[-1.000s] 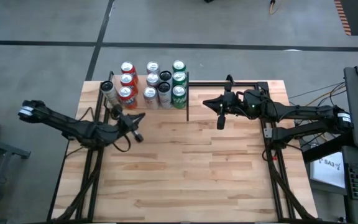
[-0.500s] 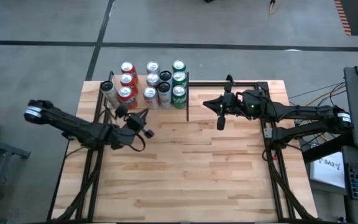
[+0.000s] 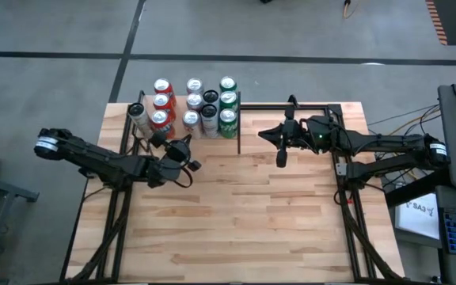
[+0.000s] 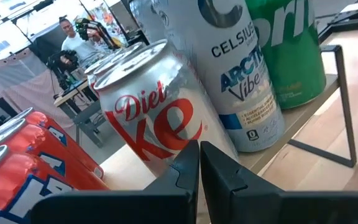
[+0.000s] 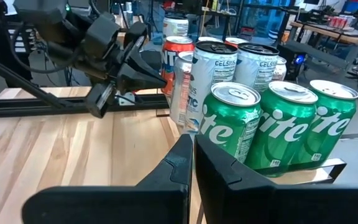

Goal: Place canned beverage on shelf
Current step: Adjust the silver soda can on the shelf

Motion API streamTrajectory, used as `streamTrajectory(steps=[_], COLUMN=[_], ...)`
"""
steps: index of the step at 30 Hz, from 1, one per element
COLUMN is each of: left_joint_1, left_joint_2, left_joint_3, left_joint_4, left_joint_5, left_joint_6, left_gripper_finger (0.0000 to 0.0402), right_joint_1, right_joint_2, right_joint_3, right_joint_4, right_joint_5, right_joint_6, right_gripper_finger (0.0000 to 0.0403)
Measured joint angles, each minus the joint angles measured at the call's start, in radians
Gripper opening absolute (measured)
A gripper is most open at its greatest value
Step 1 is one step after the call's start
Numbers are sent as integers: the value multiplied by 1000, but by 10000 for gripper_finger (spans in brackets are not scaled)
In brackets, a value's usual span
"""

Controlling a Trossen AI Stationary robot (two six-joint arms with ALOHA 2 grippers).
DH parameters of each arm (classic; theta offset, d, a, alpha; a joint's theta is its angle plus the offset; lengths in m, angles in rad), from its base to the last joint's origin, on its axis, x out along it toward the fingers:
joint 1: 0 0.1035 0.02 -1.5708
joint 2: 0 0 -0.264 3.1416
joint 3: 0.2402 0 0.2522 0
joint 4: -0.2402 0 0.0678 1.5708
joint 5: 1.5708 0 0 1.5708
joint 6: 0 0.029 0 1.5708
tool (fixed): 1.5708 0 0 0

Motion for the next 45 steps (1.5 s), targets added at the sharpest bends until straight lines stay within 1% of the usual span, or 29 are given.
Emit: streamTrajectory(steps=[13, 18, 23, 26, 29, 30, 32, 35, 38, 40, 42, 43, 45], left_joint_1=[37, 38, 37, 19, -2, -5, -3, 11, 49, 87, 130, 155, 202], left_joint_2=[40, 53, 58, 36, -19, -39, -86, -158, -208, -217, -213, -205, -183], left_joint_3=[0, 0, 0, 8, 46, 61, 91, 152, 237, 309, 380, 412, 462], left_joint_4=[19, 43, 91, 88, 77, 59, 5, -108, -299, -443, -589, -653, -748], left_joint_5=[4, 21, 69, 71, 73, 77, 124, 257, 373, 432, 466, 466, 478], left_joint_6=[-4, -4, -3, 28, 89, 106, 143, 167, 153, 124, 96, 86, 72], left_gripper_finger=[0, 0, 0, 0, 0, 0, 0, 0, 0, 0, 0, 0, 0], right_joint_1=[2, 2, 2, 2, 2, 2, 2, 2, 4, 8, 15, 19, 26], right_joint_2=[0, 0, 0, 0, 0, 0, 0, 0, 0, 0, 0, 0, 0], right_joint_3=[0, 0, 0, 0, 0, 0, 0, 0, 0, 0, 0, 0, 0], right_joint_4=[-10, -14, -15, -15, -17, -17, -18, -21, -22, -28, -36, -41, -43], right_joint_5=[0, 0, 0, 0, -5, -7, -9, -8, -9, -10, -10, -10, -10], right_joint_6=[-2, -2, -3, 3, 6, 6, 6, 8, 13, 14, 15, 16, 17], right_gripper_finger=[9, 9, 9, 9, 9, 9, 9, 9, 9, 9, 9, 9, 9])
